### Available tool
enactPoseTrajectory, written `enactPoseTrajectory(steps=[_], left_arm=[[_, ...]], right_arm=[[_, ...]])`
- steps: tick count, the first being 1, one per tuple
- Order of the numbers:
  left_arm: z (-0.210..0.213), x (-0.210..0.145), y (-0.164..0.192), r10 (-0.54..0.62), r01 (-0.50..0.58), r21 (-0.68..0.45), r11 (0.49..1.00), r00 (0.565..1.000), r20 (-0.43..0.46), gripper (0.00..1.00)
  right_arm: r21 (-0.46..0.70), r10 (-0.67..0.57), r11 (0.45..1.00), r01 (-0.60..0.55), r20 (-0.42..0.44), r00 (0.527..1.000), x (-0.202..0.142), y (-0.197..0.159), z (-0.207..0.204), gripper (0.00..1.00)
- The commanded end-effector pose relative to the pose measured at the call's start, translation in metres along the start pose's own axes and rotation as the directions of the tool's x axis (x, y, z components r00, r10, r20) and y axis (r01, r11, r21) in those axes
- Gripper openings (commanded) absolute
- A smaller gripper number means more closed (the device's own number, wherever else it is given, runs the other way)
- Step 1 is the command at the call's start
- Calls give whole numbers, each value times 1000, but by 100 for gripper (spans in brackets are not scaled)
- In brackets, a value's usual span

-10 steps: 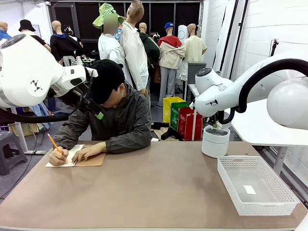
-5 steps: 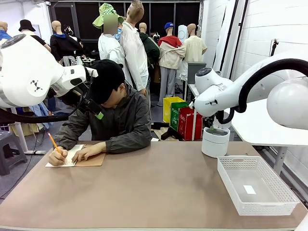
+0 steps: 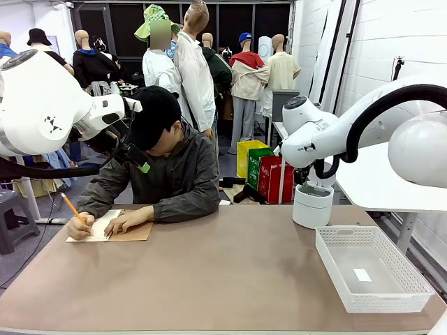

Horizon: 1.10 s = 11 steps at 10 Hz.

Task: Sort the paper based on its condition.
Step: If a person hands you a paper, place it in the Organizing basket , and if it's crumpled, put it in the Trash can.

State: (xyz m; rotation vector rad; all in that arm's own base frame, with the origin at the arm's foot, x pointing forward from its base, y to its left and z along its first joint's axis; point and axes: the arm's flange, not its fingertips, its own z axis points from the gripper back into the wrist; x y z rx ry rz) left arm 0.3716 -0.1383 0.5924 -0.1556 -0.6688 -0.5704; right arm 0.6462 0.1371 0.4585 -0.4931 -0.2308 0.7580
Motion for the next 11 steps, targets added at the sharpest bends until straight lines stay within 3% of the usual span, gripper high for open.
enactPoseTrajectory(steps=[1, 2, 11], left_arm=[[1, 1, 1, 2, -2, -1, 1000, 1000, 3, 100], [1, 1, 1, 2, -2, -1, 1000, 1000, 3, 100], [1, 1, 1, 2, -2, -1, 1000, 1000, 3, 100]], right_arm=[[-11, -40, 999, 40, -35, 999, 0, 2, 8, 100], [0, 0, 1000, 0, 0, 1000, 0, 0, 0, 100], [0, 0, 1000, 0, 0, 1000, 0, 0, 0, 100]])
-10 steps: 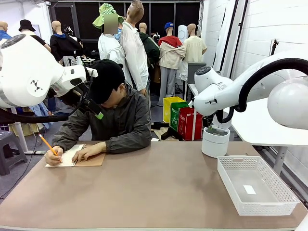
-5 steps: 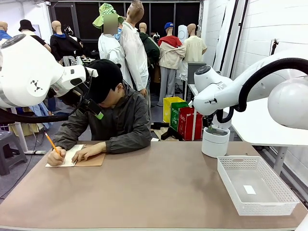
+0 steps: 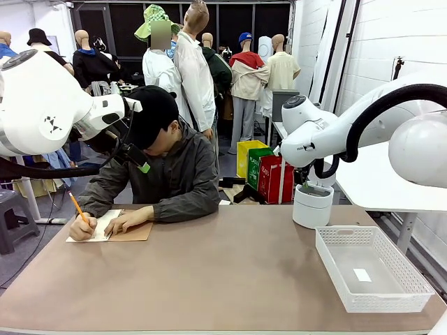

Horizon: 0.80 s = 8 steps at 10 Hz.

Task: Sort the paper based on its condition.
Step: If a person hands you a paper, place it in the Organizing basket , and if it's crumpled, put it in the Trash can.

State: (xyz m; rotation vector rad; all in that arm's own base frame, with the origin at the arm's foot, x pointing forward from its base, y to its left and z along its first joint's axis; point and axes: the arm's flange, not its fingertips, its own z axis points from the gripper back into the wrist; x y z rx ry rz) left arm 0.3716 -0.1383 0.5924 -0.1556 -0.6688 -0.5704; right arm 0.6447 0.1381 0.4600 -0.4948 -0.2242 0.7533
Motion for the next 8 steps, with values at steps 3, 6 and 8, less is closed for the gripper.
enactPoseTrajectory(steps=[3, 6, 8], left_arm=[[1, 1, 1, 2, -2, -1, 1000, 1000, 3, 100], [1, 1, 1, 2, -2, -1, 1000, 1000, 3, 100], [1, 1, 1, 2, -2, -1, 1000, 1000, 3, 100]], right_arm=[[-1, 3, 1000, -3, 8, 1000, 0, -1, -2, 100], [0, 0, 1000, 0, 0, 1000, 0, 0, 0, 100], [148, -36, 989, 10, 178, 983, -16, 8, 34, 100]])
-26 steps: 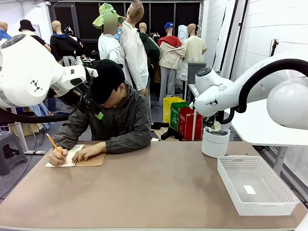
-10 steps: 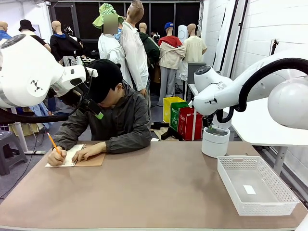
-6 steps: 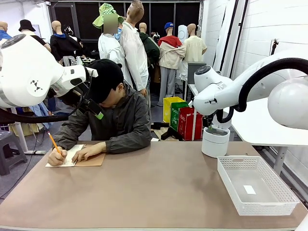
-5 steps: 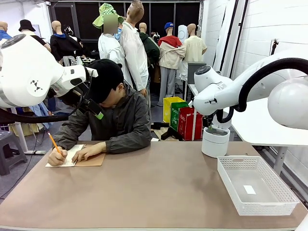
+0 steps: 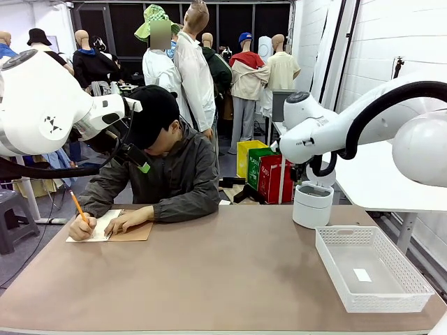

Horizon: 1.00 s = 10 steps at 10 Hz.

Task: Sort the paper based on its condition.
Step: If a person hands you a paper, place it in the Organizing basket , and if it's crumpled, put it in the Trash can.

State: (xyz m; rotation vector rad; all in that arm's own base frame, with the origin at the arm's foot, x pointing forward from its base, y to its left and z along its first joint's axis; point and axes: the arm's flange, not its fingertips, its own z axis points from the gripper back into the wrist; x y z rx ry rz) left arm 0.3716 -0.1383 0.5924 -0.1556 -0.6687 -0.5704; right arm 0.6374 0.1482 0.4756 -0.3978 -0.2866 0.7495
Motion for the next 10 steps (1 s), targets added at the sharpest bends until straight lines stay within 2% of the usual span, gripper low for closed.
enactPoseTrajectory(steps=[1, 2, 6, 10], left_arm=[[1, 1, 1, 2, -2, -1, 1000, 1000, 3, 100], [1, 1, 1, 2, -2, -1, 1000, 1000, 3, 100], [1, 1, 1, 2, -2, -1, 1000, 1000, 3, 100], [1, 1, 1, 2, -2, -1, 1000, 1000, 3, 100]], right_arm=[[141, 28, 989, -51, 160, 987, -22, 12, 33, 100], [198, 55, 975, -105, 244, 968, -27, 19, 51, 100], [298, 47, 933, -202, 455, 889, -40, 58, 90, 100], [366, -32, 903, -224, 578, 815, -62, 90, 105, 100]])
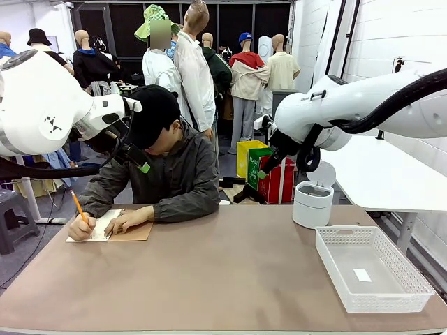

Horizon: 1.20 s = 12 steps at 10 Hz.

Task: Sort the paper based on its condition.
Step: If a person hands you a paper, place it in the Organizing basket , and if it's crumpled, put it in the Trash can.

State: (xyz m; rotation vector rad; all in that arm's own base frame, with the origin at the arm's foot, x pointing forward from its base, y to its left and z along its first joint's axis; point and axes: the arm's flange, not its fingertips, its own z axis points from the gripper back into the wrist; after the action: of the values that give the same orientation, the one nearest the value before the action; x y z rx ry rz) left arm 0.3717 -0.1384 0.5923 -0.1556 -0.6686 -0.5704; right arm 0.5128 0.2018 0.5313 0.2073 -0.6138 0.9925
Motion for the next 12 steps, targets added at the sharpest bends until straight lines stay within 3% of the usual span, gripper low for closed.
enactPoseTrajectory(steps=[1, 5, 12], left_arm=[[1, 1, 1, 2, -2, -1, 1000, 1000, 3, 100], [1, 1, 1, 2, -2, -1, 1000, 1000, 3, 100], [1, 1, 1, 2, -2, -1, 1000, 1000, 3, 100]], right_arm=[[10, 10, 1000, -11, 90, 996, -22, 13, 7, 100], [49, 44, 997, -54, 188, 981, -29, 29, 31, 100], [132, 138, 976, -173, 239, 961, -29, 40, 44, 100]])
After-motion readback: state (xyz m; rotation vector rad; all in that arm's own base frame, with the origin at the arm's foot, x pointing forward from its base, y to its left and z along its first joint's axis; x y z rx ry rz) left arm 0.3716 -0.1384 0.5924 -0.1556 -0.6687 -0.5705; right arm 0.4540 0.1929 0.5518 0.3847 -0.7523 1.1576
